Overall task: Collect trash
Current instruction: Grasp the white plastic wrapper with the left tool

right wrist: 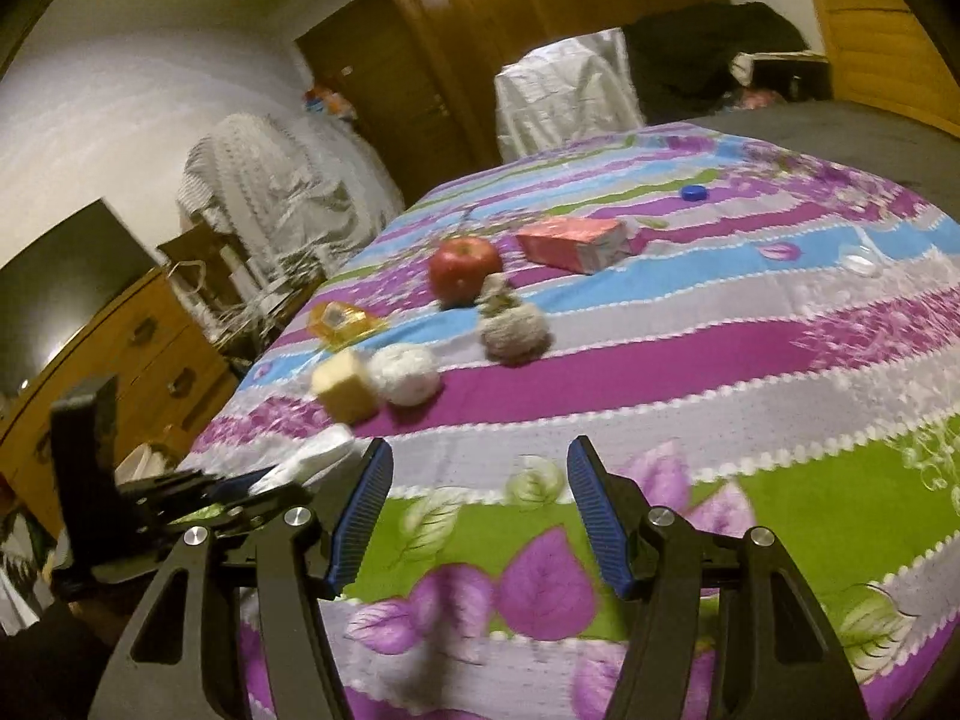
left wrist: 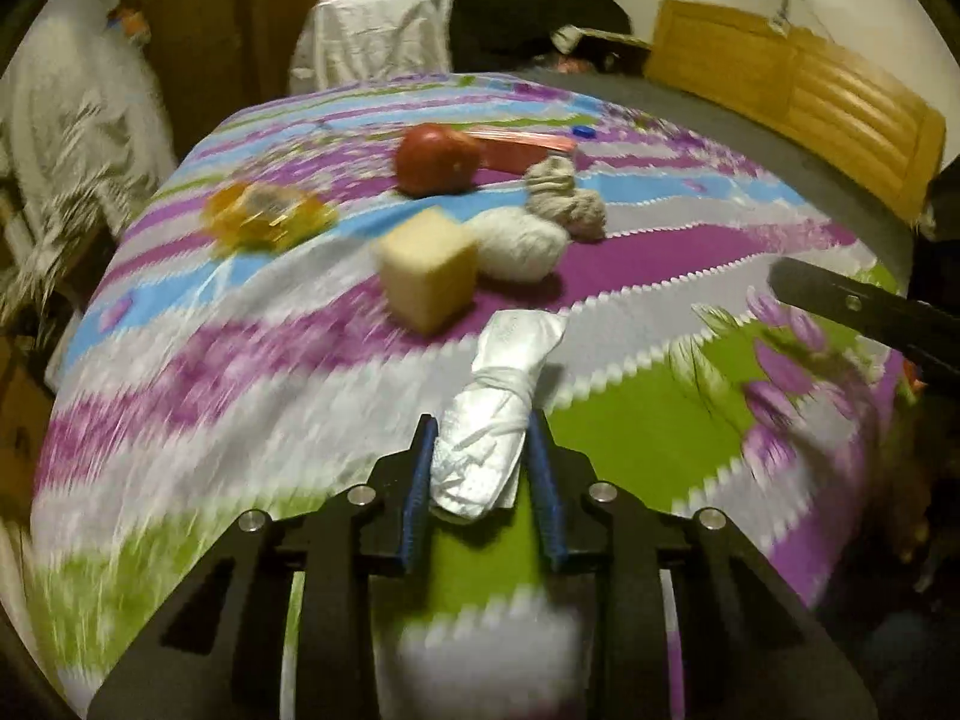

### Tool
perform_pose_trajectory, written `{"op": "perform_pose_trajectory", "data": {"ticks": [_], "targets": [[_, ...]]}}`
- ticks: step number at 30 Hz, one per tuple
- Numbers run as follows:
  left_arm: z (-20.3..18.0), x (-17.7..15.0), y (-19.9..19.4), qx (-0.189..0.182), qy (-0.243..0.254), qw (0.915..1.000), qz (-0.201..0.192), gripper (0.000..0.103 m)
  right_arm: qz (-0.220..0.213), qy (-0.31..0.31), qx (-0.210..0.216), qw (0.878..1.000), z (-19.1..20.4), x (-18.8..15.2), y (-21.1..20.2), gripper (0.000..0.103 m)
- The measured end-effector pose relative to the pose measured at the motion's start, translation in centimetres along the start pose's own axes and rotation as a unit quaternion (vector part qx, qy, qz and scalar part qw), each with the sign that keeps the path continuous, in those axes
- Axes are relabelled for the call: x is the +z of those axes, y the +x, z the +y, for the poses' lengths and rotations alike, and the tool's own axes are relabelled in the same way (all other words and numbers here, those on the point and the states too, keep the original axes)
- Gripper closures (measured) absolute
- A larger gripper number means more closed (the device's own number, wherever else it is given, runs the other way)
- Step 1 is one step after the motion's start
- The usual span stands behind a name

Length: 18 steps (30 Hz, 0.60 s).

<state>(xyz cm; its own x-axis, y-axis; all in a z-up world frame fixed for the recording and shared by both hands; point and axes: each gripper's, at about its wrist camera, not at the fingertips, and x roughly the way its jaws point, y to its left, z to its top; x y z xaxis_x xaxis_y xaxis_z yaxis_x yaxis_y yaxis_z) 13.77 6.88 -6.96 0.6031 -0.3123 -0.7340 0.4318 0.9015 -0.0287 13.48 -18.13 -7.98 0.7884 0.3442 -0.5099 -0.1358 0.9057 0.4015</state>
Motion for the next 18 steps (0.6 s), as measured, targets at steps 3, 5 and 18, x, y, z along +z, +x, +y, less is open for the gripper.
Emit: {"op": "perform_pose_trajectory", "data": {"ticks": [3, 5, 18], "targets": [[2.3, -1.8, -2.8, 0.029, -0.049, 0.9983, -0.014, 0.074, 0.017, -0.035, 0.029, 0.999, 2.3, 0.2, 1.1, 0.041], [4.3, -2.9, -4.3, 0.082, -0.078, 0.9933, -0.023, 0.074, 0.026, -0.061, 0.041, 0.997, 3.8, 0.2, 2.0, 0.041], [10.1, -4.4, -3.1, 0.246, -0.102, 0.9637, -0.018, 0.036, 0.037, -0.203, 0.026, 0.978, 11.0, 2.9, 8.5, 0.041]]}}
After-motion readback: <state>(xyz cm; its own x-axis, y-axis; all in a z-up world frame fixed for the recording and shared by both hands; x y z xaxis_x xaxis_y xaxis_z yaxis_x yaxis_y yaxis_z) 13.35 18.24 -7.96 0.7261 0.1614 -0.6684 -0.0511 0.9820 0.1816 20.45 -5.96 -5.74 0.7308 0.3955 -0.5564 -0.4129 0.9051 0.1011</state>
